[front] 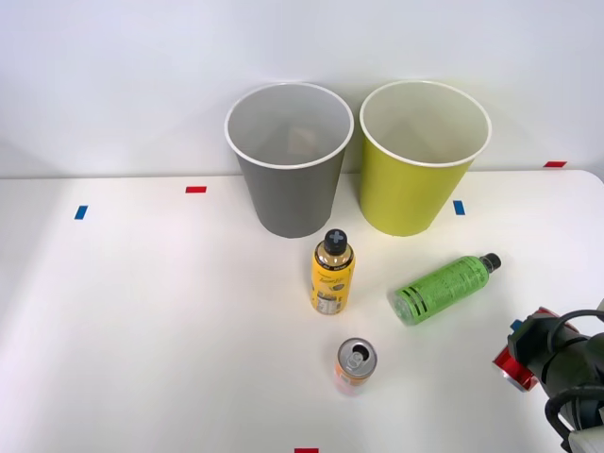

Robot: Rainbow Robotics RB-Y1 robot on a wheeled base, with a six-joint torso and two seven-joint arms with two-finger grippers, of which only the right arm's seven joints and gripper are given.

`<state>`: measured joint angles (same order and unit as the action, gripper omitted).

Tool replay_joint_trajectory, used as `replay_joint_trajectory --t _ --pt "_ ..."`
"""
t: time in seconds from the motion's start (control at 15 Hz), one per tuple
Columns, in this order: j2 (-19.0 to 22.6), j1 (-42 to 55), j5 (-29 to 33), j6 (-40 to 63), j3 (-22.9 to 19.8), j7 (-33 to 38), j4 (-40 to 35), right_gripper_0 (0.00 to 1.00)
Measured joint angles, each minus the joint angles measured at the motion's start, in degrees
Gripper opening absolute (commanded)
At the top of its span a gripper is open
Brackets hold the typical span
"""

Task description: Put cans in the gray bin, plastic bottles in the light green bin

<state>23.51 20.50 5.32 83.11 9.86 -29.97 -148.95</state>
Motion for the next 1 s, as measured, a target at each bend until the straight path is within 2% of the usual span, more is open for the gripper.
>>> replay_joint_trajectory --t 0.33,0.53,1.0 --pt "1.2 3.3 4.5 -15.2 -0.3 -11.8 -1.0 0.00" --pt "2.0 3.5 5.2 -21.0 -0.3 -13.6 -1.0 0.00" --pt "3.7 3.8 8.3 -42.2 1.8 -16.8 -1.1 0.00"
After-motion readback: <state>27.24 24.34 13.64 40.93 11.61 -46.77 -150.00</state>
